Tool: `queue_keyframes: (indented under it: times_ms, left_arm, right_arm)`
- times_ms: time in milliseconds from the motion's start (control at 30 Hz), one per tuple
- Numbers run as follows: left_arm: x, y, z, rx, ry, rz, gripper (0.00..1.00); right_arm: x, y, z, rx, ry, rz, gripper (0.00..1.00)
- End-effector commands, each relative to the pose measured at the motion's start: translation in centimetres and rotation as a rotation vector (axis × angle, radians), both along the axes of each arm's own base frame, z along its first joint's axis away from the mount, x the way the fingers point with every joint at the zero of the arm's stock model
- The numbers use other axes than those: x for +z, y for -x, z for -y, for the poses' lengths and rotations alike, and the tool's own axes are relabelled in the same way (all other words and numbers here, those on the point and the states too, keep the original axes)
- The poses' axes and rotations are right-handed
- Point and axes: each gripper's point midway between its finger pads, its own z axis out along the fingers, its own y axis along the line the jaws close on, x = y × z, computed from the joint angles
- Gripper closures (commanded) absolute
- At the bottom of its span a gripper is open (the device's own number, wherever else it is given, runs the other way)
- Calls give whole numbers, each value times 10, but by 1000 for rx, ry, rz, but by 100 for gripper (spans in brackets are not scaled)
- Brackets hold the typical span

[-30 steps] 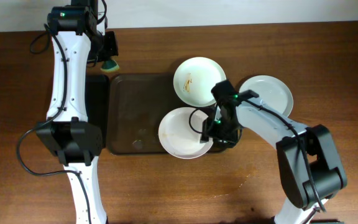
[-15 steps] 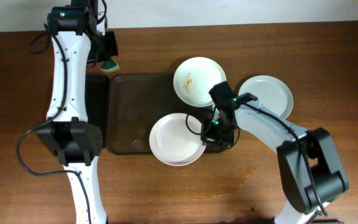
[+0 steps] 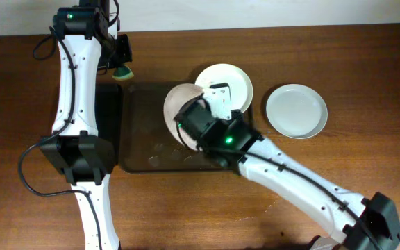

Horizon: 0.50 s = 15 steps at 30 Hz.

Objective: Clean dirty plates on tray and stack at the side
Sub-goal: 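Lift the plate and stack it on the first cleaned plate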

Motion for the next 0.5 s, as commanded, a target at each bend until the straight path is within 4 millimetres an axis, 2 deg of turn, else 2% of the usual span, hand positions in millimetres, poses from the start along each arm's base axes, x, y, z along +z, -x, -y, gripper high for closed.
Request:
queue_keyframes:
  times_ms: [0, 167, 233, 367, 467]
  left_arm:
    - [-1, -1, 1, -18, 2, 1, 100]
    - [-1, -1, 1, -18, 2, 1, 99]
    - [-1, -1, 1, -18, 2, 1, 99]
    - [-1, -1, 1, -18, 2, 1, 100]
    - [-1, -1, 1, -18, 2, 1, 100]
  right_arm:
    - [41, -5, 18, -98, 173, 223, 96]
    - [62, -4, 30, -159, 261, 330, 96]
    - [79, -4, 38, -210, 314, 409, 96]
    - [113, 5, 42, -299, 389, 581, 96]
    - [118, 9, 40, -303, 405, 606, 96]
